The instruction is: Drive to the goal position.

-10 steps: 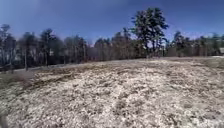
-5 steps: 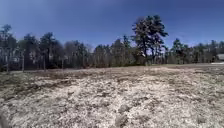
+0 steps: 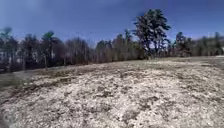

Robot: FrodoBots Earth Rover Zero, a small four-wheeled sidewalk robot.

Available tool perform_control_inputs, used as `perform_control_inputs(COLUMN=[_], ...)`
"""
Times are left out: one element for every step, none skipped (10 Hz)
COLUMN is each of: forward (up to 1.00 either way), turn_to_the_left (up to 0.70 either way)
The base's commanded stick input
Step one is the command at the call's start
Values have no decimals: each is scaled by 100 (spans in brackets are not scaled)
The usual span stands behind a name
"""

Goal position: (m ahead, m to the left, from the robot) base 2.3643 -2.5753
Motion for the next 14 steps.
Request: perform_control_inputs(forward=[70,70,70,70,70,70,70,70,70,70,70,70,70,70], turn_to_the_left=[0,0,0,0,0,0,0,0,0,0,0,0,0,0])
